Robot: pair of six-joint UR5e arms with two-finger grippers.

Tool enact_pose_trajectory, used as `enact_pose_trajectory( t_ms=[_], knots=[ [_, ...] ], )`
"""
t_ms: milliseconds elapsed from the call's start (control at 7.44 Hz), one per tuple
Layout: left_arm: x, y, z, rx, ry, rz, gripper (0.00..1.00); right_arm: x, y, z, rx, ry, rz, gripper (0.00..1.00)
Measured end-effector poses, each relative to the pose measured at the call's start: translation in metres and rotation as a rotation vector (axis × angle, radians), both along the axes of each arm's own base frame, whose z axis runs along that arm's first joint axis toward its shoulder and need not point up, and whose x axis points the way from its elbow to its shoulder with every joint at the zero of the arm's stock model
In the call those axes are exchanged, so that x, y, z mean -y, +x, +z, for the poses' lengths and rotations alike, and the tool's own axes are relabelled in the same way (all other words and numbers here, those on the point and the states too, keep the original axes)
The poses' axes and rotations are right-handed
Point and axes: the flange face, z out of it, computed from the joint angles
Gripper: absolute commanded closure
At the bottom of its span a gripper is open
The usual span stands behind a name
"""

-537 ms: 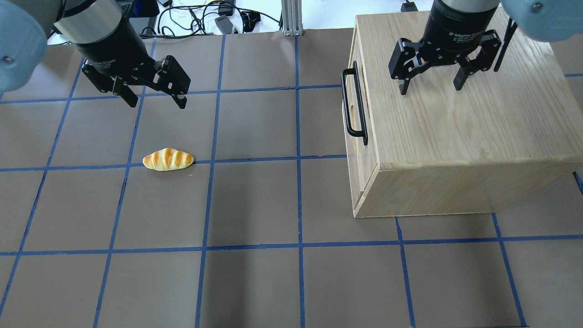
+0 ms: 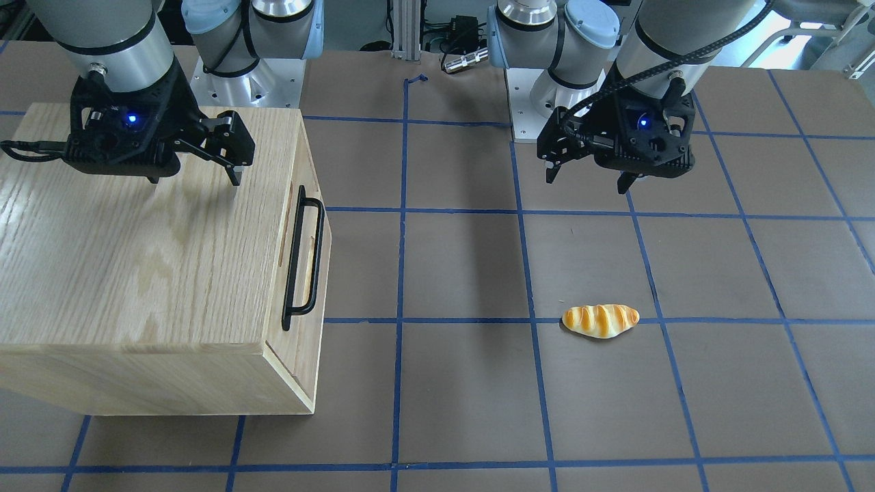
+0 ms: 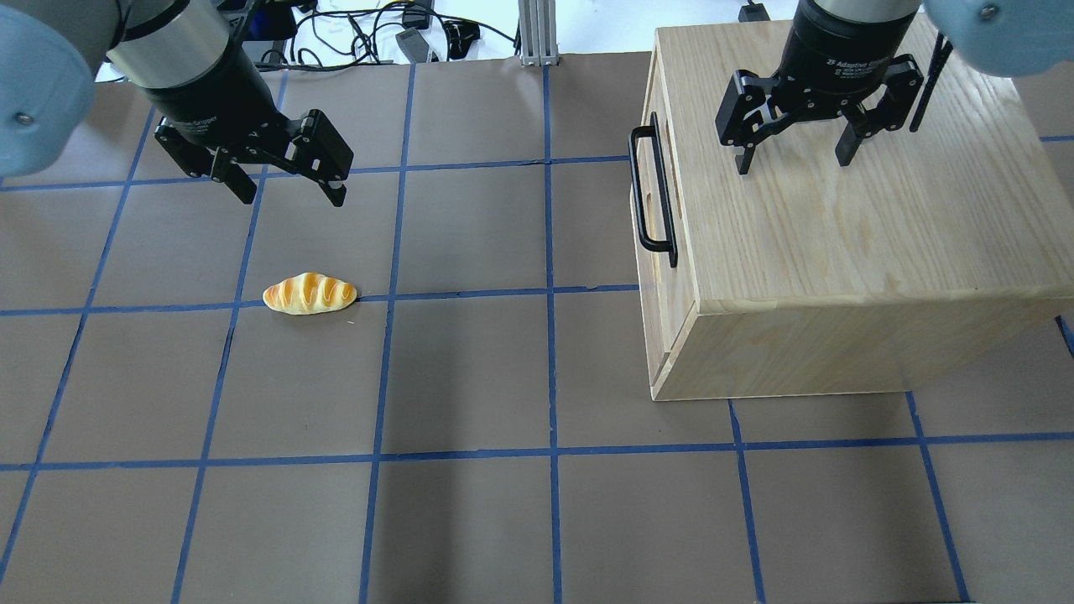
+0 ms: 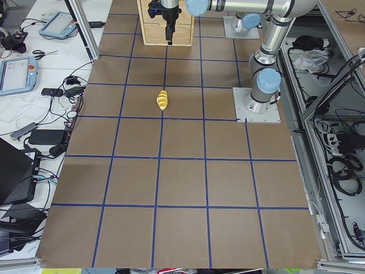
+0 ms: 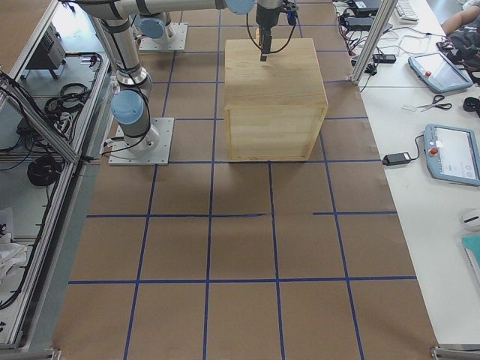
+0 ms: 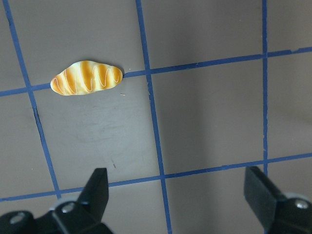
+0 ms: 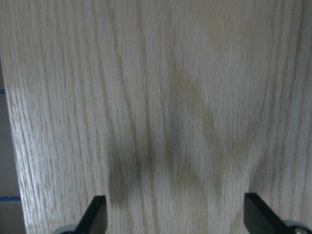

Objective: Open upper drawer

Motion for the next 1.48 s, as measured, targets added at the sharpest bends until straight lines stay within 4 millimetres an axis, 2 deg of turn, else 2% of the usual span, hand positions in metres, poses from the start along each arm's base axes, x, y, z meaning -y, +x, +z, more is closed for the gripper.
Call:
enact_pose_trajectory(
  t_ms=[537,940,1075,1209,1478],
  knots=[
    [0.0,0.001,-0.003,-0.007,0.008,0.005,0.0,0.0,0.0,0.0,0.0,0.0,0.0,0.0],
    [0.015,-0.006,-0.017,-0.032,0.018,0.115,0.0,0.0,0.0,0.0,0.0,0.0,-0.001,0.0],
    [0.025,-0.017,-0.024,-0.074,0.01,0.163,0.0,0.0,0.0,0.0,0.0,0.0,-0.001,0.0],
    [0.032,-0.038,-0.034,-0.107,0.005,0.202,0.0,0.0,0.0,0.0,0.0,0.0,-0.001,0.0],
    [0.042,-0.102,-0.053,-0.195,-0.017,0.278,0.0,0.0,0.0,0.0,0.0,0.0,-0.001,0.0]
  ],
)
